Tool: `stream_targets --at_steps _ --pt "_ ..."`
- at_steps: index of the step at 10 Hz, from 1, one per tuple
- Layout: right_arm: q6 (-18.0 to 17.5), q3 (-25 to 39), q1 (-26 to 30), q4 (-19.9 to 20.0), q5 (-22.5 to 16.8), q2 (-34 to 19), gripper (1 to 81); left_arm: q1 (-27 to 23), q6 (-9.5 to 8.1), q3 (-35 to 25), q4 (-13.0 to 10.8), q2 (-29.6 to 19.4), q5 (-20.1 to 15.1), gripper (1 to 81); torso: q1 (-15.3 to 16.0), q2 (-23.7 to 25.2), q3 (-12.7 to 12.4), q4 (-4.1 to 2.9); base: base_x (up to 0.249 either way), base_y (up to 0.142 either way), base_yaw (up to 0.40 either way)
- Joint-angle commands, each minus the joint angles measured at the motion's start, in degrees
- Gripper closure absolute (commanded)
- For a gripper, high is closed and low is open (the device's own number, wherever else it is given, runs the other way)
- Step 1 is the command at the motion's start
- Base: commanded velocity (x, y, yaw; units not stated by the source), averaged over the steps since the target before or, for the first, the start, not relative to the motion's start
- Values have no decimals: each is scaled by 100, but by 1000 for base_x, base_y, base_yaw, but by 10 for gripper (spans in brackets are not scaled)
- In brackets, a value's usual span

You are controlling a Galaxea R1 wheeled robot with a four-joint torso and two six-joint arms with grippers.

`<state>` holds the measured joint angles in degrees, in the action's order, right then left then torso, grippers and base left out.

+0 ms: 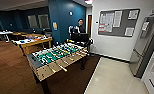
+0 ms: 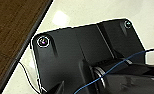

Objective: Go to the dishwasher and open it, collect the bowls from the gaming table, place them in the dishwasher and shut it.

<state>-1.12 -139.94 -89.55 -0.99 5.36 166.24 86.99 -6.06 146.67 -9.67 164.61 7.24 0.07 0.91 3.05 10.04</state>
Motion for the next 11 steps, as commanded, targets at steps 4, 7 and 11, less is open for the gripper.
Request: stream_targets --at_steps 4,7,11 --pt "-2 99 266 -33 -299 -36 10 -265 8 -6 -62 -42 -276 10 0 0 0 0 0 0 360" --pt "-2 134 293 -16 -299 -27 10 -266 8 29 -62 -42 -258 10 0 0 0 0 0 0 360" --pt "-10 99 293 2 -299 -27 10 -292 -1 29 -62 -15 -276 10 0 0 0 0 0 0 360"
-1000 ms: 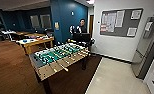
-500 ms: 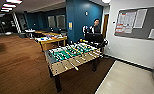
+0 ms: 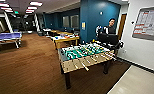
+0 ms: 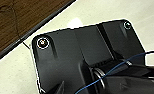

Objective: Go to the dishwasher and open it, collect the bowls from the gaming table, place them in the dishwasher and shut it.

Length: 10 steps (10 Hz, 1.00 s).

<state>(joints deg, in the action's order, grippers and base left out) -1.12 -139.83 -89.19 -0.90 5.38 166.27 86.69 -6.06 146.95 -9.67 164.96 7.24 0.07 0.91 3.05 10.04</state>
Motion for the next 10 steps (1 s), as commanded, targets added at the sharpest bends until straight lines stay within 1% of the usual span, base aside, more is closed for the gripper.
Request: stream_targets --at_steps 1,5,10 --pt "-2 88 256 -6 -309 -30 10 -262 -1 1 -53 -42 -276 10 0 0 0 0 0 0 360" --pt "-2 88 265 -15 -309 -12 10 -262 -1 19 -26 -42 -285 10 0 0 0 0 0 0 360" --pt "-10 79 274 -24 -309 -12 10 -262 -1 27 -53 -24 -293 10 -5 0 0 0 0 0 356"
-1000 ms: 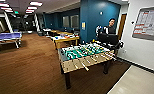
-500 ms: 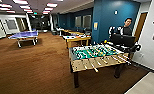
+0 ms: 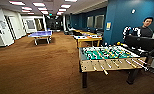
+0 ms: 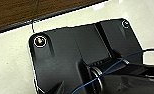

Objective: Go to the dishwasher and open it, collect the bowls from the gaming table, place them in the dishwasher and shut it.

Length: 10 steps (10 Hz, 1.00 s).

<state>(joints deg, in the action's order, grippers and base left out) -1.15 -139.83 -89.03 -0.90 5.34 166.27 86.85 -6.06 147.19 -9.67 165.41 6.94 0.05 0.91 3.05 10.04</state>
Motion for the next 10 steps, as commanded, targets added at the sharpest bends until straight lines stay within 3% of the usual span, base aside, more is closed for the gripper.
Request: stream_targets --at_steps 1,8,10 --pt "0 62 257 -33 -305 -12 10 -277 -1 3 -53 -69 -263 10 0 0 0 0 0 0 318" --pt "-8 44 249 -59 -305 -4 10 -277 -1 3 -44 -52 -350 10 0 0 0 0 0 0 268" --pt "0 36 249 -59 -305 -3 10 -277 -9 3 17 -52 -360 10 0 0 0 0 0 35 109"
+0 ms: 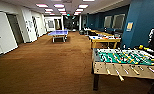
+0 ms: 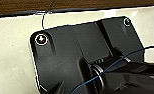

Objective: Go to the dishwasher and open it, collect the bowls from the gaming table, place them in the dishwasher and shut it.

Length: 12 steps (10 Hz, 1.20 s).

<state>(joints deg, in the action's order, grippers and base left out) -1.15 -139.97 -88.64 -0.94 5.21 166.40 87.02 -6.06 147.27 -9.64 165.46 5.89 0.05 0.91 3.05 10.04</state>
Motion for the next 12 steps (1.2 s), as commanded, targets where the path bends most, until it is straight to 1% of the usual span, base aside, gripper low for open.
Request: stream_targets --at_steps 1,12 --pt "0 41 201 -47 -292 -8 10 -286 -9 3 24 -57 -246 10 0 0 0 0 0 -83 0" --pt "0 -20 175 -56 -292 18 10 -268 -18 3 6 -22 -246 10 -2 0 0 0 0 0 0"
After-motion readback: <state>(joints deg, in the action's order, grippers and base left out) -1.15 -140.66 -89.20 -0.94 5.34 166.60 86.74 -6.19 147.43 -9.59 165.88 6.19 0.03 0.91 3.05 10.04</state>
